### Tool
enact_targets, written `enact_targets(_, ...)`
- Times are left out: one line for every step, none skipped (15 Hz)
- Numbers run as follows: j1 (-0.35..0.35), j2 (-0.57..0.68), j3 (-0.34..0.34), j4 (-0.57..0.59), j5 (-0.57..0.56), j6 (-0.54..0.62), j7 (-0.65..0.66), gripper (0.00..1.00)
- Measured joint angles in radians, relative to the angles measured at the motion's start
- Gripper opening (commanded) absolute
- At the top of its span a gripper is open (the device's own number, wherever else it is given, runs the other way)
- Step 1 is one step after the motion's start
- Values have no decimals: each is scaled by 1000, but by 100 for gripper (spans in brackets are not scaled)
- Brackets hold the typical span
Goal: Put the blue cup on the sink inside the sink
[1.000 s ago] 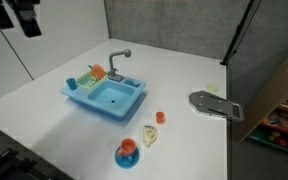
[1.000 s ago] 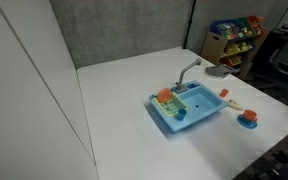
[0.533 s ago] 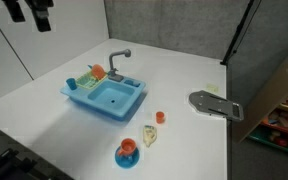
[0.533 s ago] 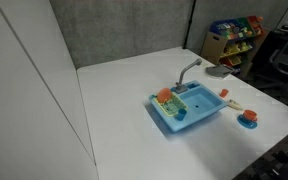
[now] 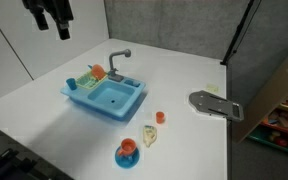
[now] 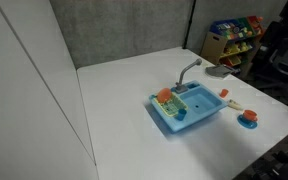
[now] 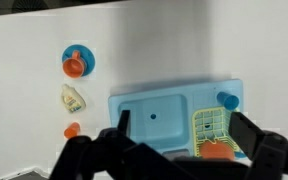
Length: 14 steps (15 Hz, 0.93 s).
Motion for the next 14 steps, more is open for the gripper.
enact_targets(0, 2, 0, -1, 0, 0, 0, 100)
enact_targets(0, 2, 0, -1, 0, 0, 0, 100)
enact_targets(0, 2, 0, -1, 0, 0, 0, 100)
enact_targets(0, 2, 0, -1, 0, 0, 0, 100)
enact_targets(0, 2, 0, -1, 0, 0, 0, 100)
enact_targets(0, 2, 0, -1, 0, 0, 0, 100)
enact_targets(0, 3, 0, -1, -1, 0, 0, 100)
enact_targets(1, 4, 4, -1, -4, 0, 0, 100)
enact_targets(4, 4, 9, -1, -5, 4, 0, 100)
enact_targets(10, 4, 17, -1, -6, 11, 0, 100)
enact_targets(17, 5, 28, -1, -9, 17, -1, 100)
enact_targets(29, 6, 41, -1, -14, 25, -1, 100)
enact_targets(40, 9, 56, -1, -22, 35, 0, 100)
enact_targets(52, 13, 72, -1, -31, 44, 1, 100)
